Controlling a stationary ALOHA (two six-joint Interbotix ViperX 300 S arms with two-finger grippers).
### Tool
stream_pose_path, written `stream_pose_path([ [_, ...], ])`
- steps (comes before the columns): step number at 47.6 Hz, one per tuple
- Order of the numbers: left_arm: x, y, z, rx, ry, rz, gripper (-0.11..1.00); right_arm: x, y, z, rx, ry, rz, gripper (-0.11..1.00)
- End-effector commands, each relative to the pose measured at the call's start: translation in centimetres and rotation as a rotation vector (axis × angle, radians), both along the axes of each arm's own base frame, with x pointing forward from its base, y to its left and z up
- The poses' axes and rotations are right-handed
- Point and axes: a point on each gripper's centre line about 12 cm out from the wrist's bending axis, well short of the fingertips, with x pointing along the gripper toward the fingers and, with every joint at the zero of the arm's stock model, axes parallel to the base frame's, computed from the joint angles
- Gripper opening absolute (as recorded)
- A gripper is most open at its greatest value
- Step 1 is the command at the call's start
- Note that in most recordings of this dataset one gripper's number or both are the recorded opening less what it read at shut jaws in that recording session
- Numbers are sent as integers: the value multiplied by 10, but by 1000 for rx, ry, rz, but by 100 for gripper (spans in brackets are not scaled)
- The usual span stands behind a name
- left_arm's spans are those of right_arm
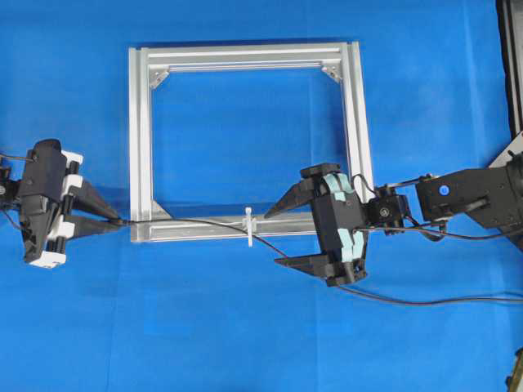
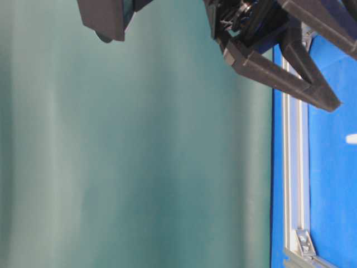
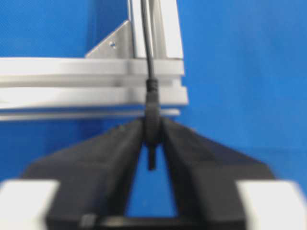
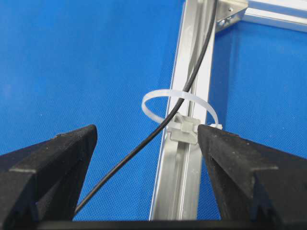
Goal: Insert the wire through the string loop located in the center.
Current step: 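Open the left gripper to release the plug and back both grippers away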
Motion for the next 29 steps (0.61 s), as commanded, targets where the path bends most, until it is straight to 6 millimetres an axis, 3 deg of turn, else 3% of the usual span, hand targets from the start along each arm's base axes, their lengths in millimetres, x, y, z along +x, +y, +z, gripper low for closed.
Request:
stream_pose_path([
  [1,4,0,6,-9,-26,6,37,4,1,16,9,-48,0,77],
  [7,4,0,5,-4,-12,5,75,4,1,16,9,-48,0,77],
  [10,3,1,4,-3,0,6,87,4,1,16,9,-48,0,77],
  [22,8,-1,10,-7,-10,6,83,4,1,16,10,-48,-1,77],
  [29,17,-3,28,-8,-58,-6,83,5,1,22,9,-44,-1,77],
])
